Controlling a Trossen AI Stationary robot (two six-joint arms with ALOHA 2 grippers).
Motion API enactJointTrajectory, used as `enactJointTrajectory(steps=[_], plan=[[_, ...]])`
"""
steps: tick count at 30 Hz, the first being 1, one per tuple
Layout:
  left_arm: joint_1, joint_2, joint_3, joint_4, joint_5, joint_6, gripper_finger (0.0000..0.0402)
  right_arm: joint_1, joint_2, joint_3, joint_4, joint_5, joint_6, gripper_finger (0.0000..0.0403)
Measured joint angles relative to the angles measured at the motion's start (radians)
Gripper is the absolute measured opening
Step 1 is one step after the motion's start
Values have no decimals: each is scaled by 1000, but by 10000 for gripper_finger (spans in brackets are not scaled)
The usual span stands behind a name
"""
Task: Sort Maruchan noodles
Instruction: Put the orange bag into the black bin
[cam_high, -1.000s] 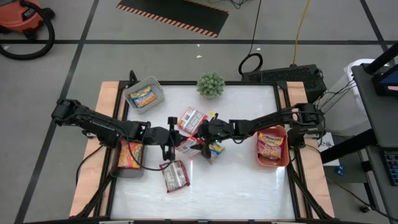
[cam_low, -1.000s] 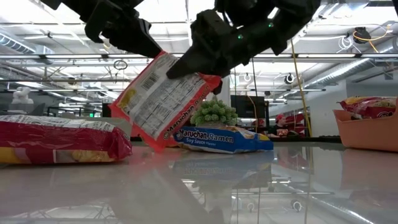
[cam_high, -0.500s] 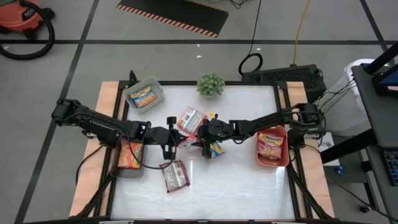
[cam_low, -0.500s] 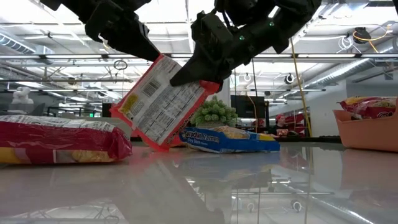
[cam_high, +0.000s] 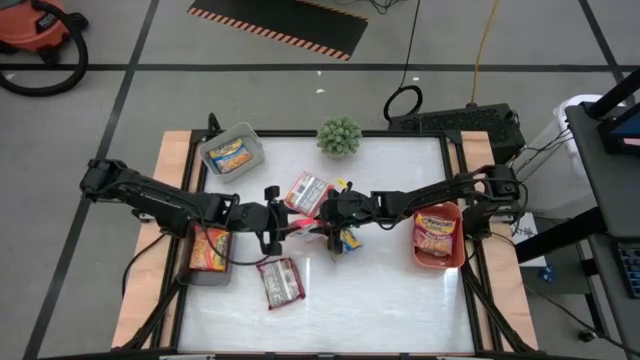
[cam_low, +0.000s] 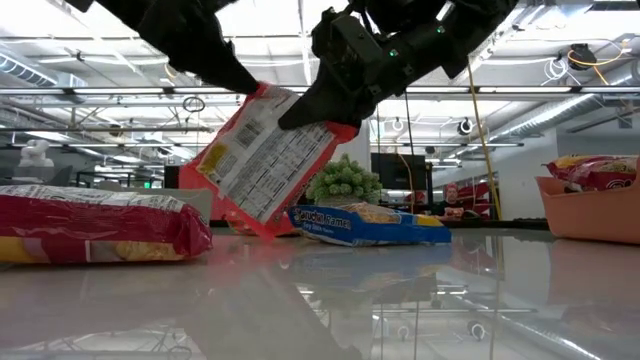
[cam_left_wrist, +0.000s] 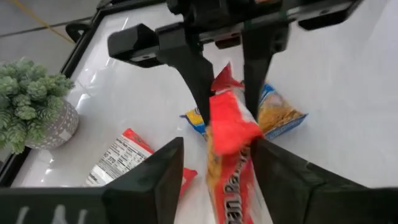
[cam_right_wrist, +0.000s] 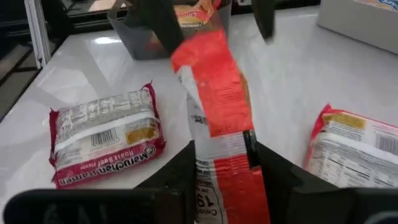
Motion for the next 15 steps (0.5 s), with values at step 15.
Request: enactJointTrajectory(steps=[15], plan=[[-39, -104, 0, -39, 41, -128, 205, 40, -155, -1, -93, 135, -59, 101]])
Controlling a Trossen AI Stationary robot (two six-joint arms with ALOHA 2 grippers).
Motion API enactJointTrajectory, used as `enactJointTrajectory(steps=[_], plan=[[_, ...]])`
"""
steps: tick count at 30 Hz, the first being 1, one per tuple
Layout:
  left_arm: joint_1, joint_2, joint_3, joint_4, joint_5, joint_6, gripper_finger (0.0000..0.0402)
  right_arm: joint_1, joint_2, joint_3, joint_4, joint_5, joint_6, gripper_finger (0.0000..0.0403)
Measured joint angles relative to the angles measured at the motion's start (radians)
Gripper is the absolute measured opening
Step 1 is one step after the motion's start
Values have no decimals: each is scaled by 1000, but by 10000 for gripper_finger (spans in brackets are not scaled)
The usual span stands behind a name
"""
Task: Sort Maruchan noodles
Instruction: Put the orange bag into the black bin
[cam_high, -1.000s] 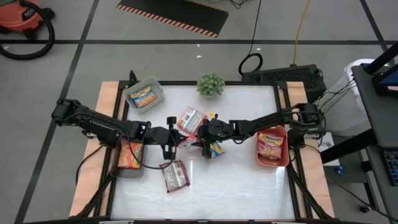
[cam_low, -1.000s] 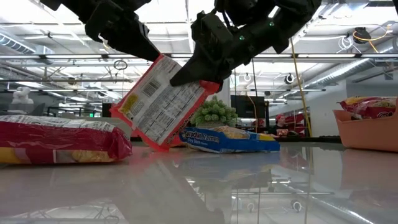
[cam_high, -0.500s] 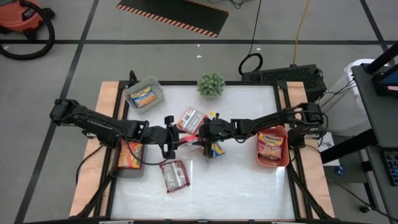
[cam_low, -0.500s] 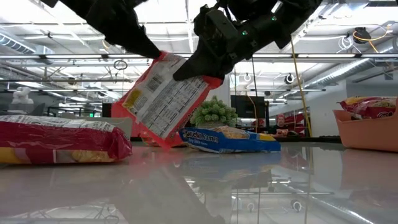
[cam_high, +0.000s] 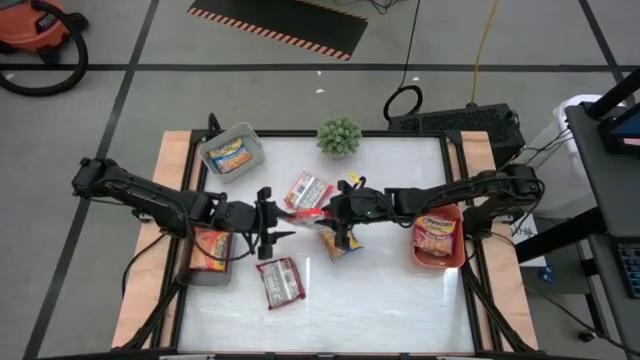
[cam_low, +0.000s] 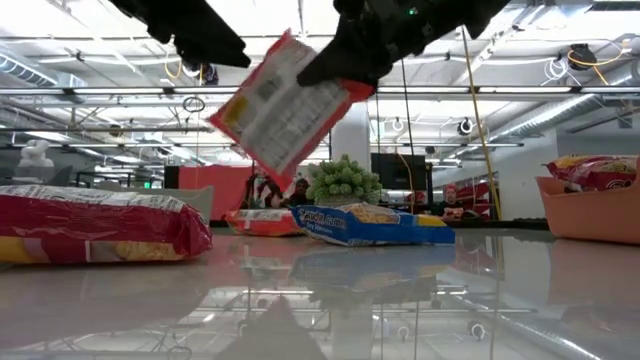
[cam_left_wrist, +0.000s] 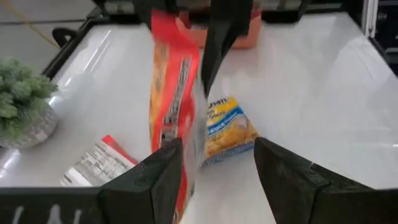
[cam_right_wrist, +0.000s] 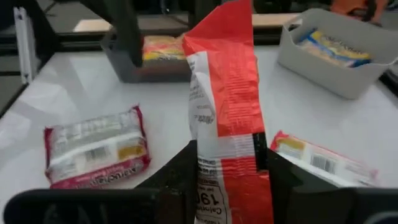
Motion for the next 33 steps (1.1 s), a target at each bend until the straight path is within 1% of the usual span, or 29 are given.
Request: enactJointTrajectory(steps=[3, 5, 8, 12, 15, 21, 29, 33], plan=[[0, 18, 0, -21, -5, -7, 208, 9, -8, 1, 16, -2, -10, 101], [1, 26, 0, -17, -10, -21, 221, 15, -9, -1, 24, -1, -11, 100], [-3, 39, 0, -18, -48, -24, 253, 14, -10, 0, 30, -1, -11, 100], [-7, 59, 0, 3, -134, 2, 297, 14, -11, 0, 36, -5, -15, 100], [-6, 62, 0, 20, -152, 13, 318, 14, -11, 0, 35, -9, -15, 100], [-6, 65, 0, 80, -161, 32, 324, 14, -11, 0, 46, -9, -15, 100], [-5, 66, 0, 84, -153, 33, 324, 30, -11, 0, 117, -12, -41, 100], [-6, 66, 0, 90, -120, 33, 324, 44, -10, 1, 140, -13, -71, 100]])
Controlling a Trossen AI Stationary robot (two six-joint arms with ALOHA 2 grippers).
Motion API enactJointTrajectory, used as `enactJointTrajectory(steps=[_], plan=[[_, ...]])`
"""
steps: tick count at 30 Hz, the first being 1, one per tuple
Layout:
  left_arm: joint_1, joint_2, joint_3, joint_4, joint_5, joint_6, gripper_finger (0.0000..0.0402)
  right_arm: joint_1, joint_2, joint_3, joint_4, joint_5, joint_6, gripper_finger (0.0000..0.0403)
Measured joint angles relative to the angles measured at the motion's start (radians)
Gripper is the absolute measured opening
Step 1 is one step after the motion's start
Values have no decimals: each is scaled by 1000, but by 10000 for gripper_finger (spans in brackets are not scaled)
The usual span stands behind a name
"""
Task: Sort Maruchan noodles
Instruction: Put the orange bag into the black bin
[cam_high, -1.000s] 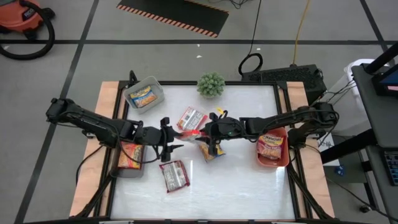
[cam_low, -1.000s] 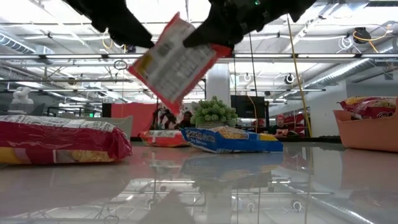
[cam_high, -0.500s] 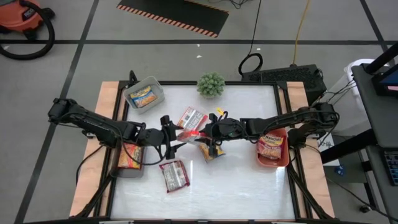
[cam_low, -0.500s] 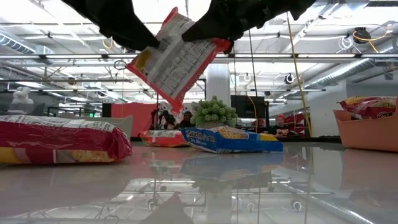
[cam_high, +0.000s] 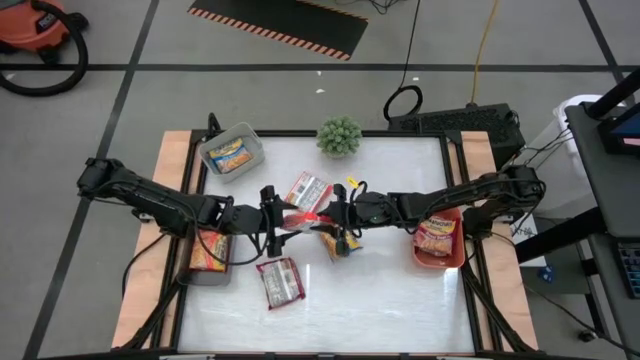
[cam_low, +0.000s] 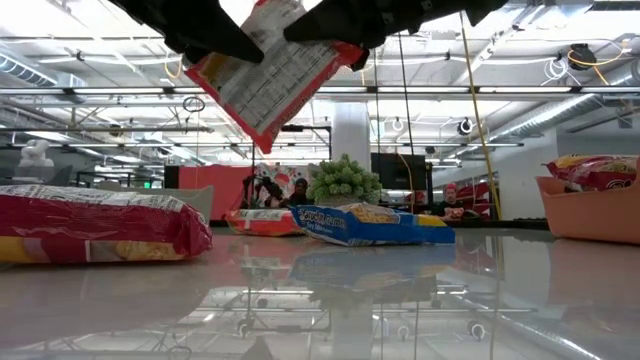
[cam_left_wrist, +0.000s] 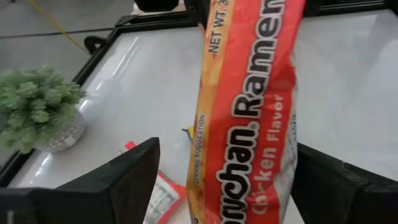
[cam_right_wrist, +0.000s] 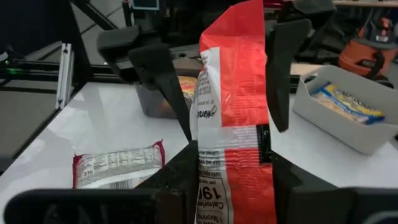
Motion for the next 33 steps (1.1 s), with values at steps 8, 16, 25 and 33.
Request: enactJointTrajectory(steps=[8, 16, 25, 33], plan=[[0, 17, 0, 77, 57, 14, 314, 6, 0, 0, 16, -6, -18, 100], [2, 67, 0, 102, 67, 91, 226, 5, 0, 0, 8, 3, -18, 100], [1, 74, 0, 116, 64, 112, 147, 3, 0, 0, 2, 6, -23, 100], [-5, 64, 0, 78, 62, 115, 152, 2, -1, 0, -2, 9, 9, 126]])
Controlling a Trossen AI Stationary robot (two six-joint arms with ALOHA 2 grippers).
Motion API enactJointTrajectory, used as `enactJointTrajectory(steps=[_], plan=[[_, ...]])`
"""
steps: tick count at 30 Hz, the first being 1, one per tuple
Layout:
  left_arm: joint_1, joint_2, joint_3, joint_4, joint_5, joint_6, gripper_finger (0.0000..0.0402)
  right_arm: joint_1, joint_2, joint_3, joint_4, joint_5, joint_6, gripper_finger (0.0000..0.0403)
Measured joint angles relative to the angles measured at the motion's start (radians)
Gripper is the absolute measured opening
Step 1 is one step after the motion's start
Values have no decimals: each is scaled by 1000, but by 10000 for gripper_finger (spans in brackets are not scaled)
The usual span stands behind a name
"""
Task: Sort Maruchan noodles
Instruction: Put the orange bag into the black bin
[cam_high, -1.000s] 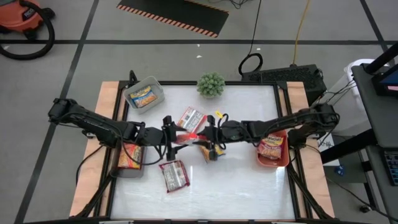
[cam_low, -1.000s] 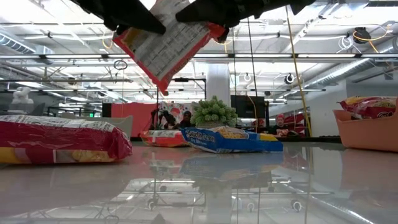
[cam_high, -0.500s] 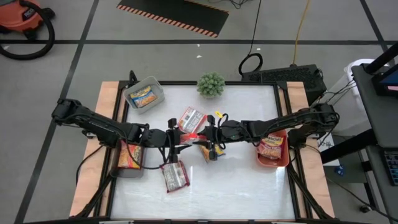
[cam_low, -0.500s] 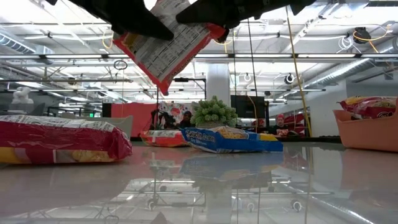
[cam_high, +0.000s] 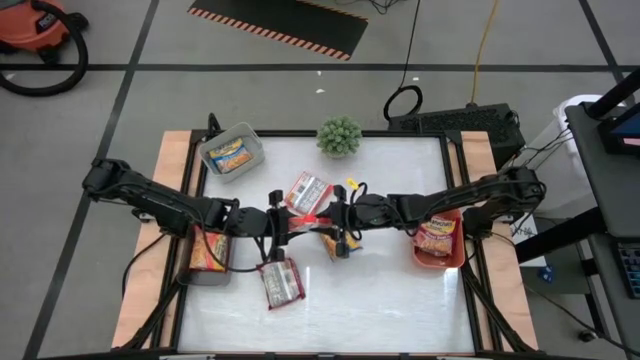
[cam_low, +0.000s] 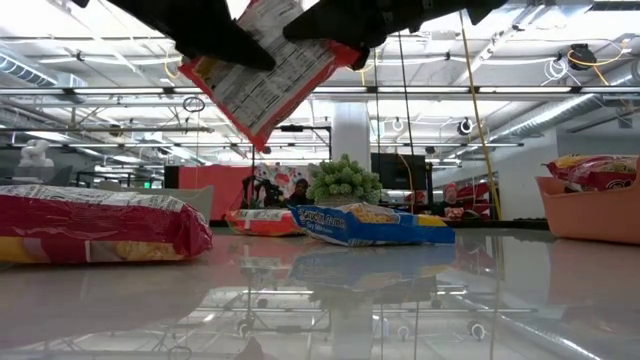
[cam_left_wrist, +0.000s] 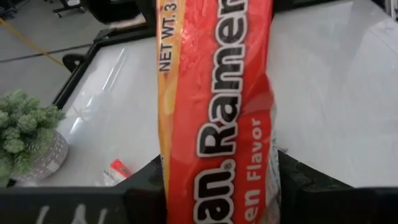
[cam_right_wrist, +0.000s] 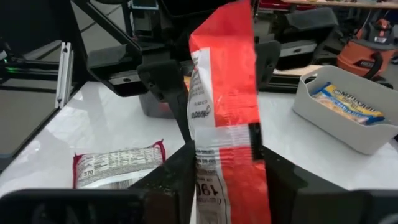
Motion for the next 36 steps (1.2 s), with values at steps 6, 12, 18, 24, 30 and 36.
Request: enactJointTrajectory(steps=[6, 12, 18, 24, 30, 36], plan=[[-33, -39, 0, -117, -2, -10, 153, 0, -42, 0, -68, 0, 8, 154], [-110, -120, 1, -366, 1, -126, 153, 0, -123, 0, -196, 1, 43, 161], [-212, -200, -1, -575, 0, -250, 154, 16, -212, -2, -331, 3, 83, 161], [-289, -269, 1, -723, -2, -409, 154, 25, -260, -56, -320, 17, 94, 161], [-352, -316, 0, -969, -2, -577, 154, 26, -258, -80, -307, 128, 105, 161], [-410, -319, 0, -1180, 2, -770, 154, 26, -259, -85, -292, 131, 112, 161]])
